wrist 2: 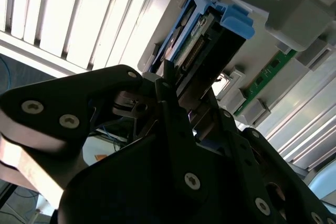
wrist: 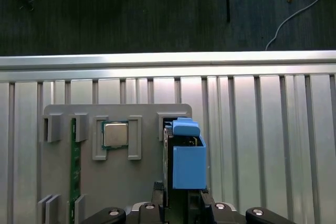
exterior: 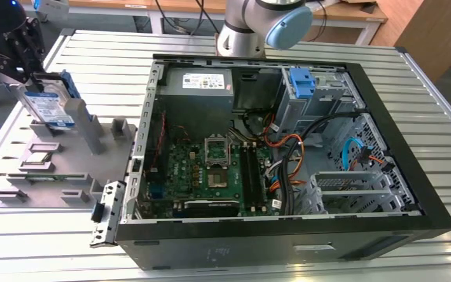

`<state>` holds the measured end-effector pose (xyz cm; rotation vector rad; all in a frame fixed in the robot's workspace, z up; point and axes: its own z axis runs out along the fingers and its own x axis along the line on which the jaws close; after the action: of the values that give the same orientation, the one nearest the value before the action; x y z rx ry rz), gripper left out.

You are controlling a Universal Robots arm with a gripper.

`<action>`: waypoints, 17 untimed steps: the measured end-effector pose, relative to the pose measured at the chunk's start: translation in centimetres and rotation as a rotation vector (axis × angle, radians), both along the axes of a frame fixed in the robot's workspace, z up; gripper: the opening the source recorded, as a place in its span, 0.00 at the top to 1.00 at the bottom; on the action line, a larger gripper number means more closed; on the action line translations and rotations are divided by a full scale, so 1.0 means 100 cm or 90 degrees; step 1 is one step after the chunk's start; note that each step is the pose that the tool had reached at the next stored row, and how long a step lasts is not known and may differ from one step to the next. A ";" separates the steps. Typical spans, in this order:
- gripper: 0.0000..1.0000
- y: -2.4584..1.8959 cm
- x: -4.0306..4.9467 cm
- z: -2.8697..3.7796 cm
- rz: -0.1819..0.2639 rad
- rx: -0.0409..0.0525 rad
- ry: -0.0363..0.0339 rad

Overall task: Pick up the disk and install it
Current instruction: 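Pick up the disk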

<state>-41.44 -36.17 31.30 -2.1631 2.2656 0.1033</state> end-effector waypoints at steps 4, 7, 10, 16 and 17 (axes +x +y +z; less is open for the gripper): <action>0.65 0.0000 0.0000 0.0060 0.000 0.0000 0.0000; 0.65 0.0000 0.0000 0.0103 0.000 0.0000 0.0000; 0.65 0.0000 0.0000 0.0145 0.000 0.0000 0.0000; 0.65 0.0000 0.0000 0.0190 0.000 0.0001 -0.0002; 0.65 0.0000 0.0000 0.0191 0.000 0.0001 -0.0002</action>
<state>-41.44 -36.17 33.21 -2.1629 2.2654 0.1031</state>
